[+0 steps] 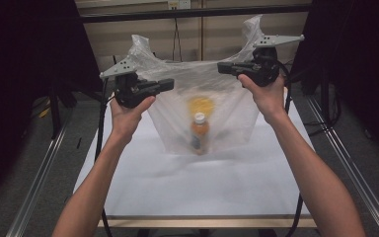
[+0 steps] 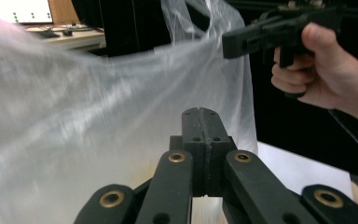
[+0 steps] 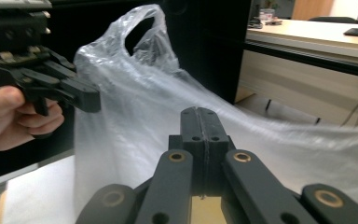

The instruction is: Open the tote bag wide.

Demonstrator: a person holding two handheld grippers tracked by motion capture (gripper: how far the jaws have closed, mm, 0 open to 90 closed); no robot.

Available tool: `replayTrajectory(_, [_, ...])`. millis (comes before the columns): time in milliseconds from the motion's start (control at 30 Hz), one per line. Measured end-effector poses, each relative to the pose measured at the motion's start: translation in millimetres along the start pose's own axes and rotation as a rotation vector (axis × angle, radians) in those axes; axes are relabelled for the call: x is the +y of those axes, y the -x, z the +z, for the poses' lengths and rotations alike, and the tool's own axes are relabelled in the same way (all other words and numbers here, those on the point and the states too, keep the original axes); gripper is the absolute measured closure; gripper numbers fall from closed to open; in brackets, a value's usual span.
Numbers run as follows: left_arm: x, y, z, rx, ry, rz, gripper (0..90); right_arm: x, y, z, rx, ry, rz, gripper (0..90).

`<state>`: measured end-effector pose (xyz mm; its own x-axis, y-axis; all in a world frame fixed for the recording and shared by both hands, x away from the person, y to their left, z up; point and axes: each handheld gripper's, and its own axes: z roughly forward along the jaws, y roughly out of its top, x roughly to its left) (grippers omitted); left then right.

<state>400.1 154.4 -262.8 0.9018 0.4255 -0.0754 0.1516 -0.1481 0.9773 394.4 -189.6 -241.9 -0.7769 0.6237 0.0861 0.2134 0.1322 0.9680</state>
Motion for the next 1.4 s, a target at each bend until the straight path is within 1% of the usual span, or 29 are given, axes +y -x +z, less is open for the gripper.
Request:
replayTrajectory(33, [3.4, -1.0, 1.9, -0.004, -0.005, 0.001, 90.0, 2.2, 1.0, 0.8, -0.006, -0.004, -0.001, 90.0])
replayTrajectory(67, [6.6, -1.8, 3.8, -0.017, 0.003, -0.002, 90.0, 4.2, 2.3, 1.9, -0.005, -0.007, -0.002, 90.0])
replayTrajectory(100, [10.1, -2.0, 4.9, -0.008, 0.000, 0.003, 90.0, 6.1, 3.4, 3.1, -0.012, -0.010, -0.005, 90.0])
replayTrajectory(167, [16.7, -3.1, 8.1, -0.010, -0.002, 0.007, 90.0, 10.0, 6.0, 5.3, -0.019, -0.016, -0.009, 90.0])
replayTrajectory(200, [20.1, -3.5, 9.5, -0.003, 0.000, 0.011, 90.0, 12.1, 7.2, 6.5, -0.025, -0.019, -0.009, 90.0])
replayTrajectory(267, [27.1, -6.2, 13.0, -0.003, 0.004, 0.006, 90.0, 16.4, 10.8, 9.3, -0.036, -0.025, -0.009, 90.0])
replayTrajectory(300, [31.4, -7.7, 14.2, 0.010, 0.000, 0.016, 90.0, 18.9, 12.4, 11.3, -0.045, -0.037, -0.011, 90.0])
replayTrajectory(400, [46.7, -12.7, 20.0, 0.022, -0.008, 0.009, 90.0, 27.8, 16.4, 16.4, -0.056, -0.039, -0.008, 90.0])
replayTrajectory(433, [51.8, -14.9, 22.2, 0.020, -0.009, 0.000, 90.0, 30.6, 17.1, 18.3, -0.058, -0.042, -0.009, 90.0])
replayTrajectory(467, [56.8, -17.4, 23.9, 0.029, -0.017, 0.006, 90.0, 32.9, 17.9, 20.4, -0.063, -0.044, -0.009, 90.0])
replayTrajectory(533, [60.7, -20.5, 25.4, 0.037, -0.025, 0.001, 90.0, 37.2, 18.6, 23.6, -0.063, -0.039, -0.005, 90.0])
replayTrajectory(567, [65.2, -26.5, 29.0, 0.054, -0.030, -0.014, 90.0, 38.7, 18.5, 24.9, -0.062, -0.035, -0.001, 90.0])
replayTrajectory(600, [65.7, -29.3, 31.1, 0.059, -0.032, -0.022, 90.0, 39.9, 18.5, 26.6, -0.062, -0.039, -0.005, 90.0])
replayTrajectory(633, [65.1, -31.5, 33.5, 0.068, -0.036, -0.031, 90.0, 40.0, 18.9, 29.0, -0.067, -0.049, -0.006, 90.0])
replayTrajectory(733, [57.7, -33.5, 40.2, 0.074, -0.056, -0.048, 90.0, 34.4, 22.8, 38.9, -0.095, -0.103, -0.002, 90.0])
replayTrajectory(767, [57.7, -33.5, 40.2, 0.074, -0.056, -0.048, 90.0, 34.4, 22.8, 38.9, -0.095, -0.103, -0.002, 90.0])
replayTrajectory(800, [52.6, -34.0, 43.5, 0.073, -0.083, -0.039, 90.0, 32.2, 23.5, 40.7, -0.096, -0.106, 0.003, 90.0])
replayTrajectory(833, [49.9, -34.1, 45.2, 0.079, -0.096, -0.032, 90.0, 23.3, 25.7, 46.9, -0.093, -0.128, 0.018, 90.0])
replayTrajectory(867, [43.5, -35.6, 47.7, 0.084, -0.119, -0.033, 90.0, 19.8, 26.4, 49.0, -0.094, -0.138, 0.015, 90.0])
replayTrajectory(967, [33.1, -38.6, 48.4, 0.089, -0.133, -0.048, 90.0, 5.1, 27.7, 56.4, -0.075, -0.167, 0.028, 90.0])
replayTrajectory(1000, [33.1, -38.6, 48.4, 0.089, -0.133, -0.048, 90.0, 0.8, 27.3, 58.5, -0.066, -0.174, 0.030, 90.0])
replayTrajectory(1033, [29.1, -39.6, 48.3, 0.089, -0.140, -0.051, 90.0, -4.4, 26.1, 60.1, -0.051, -0.179, 0.035, 90.0])
replayTrajectory(1100, [23.0, -40.3, 46.7, 0.083, -0.149, -0.052, 90.0, -7.4, 25.7, 60.7, -0.044, -0.179, 0.035, 90.0])
replayTrajectory(1133, [18.1, -39.9, 44.4, 0.085, -0.157, -0.045, 90.0, -15.5, 22.9, 61.8, -0.021, -0.175, 0.046, 90.0])
replayTrajectory(1200, [14.6, -39.4, 43.6, 0.079, -0.159, -0.051, 90.0, -18.0, 21.9, 62.0, -0.014, -0.171, 0.048, 90.0])
replayTrajectory(1233, [7.8, -37.9, 42.4, 0.075, -0.170, -0.045, 90.0, -23.7, 18.6, 62.7, 0.002, -0.169, 0.054, 90.0])
replayTrajectory(1333, [-3.0, -35.0, 41.1, 0.063, -0.179, -0.043, 90.0, -31.2, 11.8, 65.0, 0.023, -0.170, 0.050, 90.0])
replayTrajectory(1367, [-3.0, -35.0, 41.1, 0.063, -0.179, -0.043, 90.0, -31.2, 11.8, 65.0, 0.023, -0.170, 0.050, 90.0])
replayTrajectory(1400, [-7.7, -33.8, 41.3, 0.063, -0.187, -0.043, 90.0, -38.1, 7.2, 66.8, 0.036, -0.180, 0.043, 90.0])
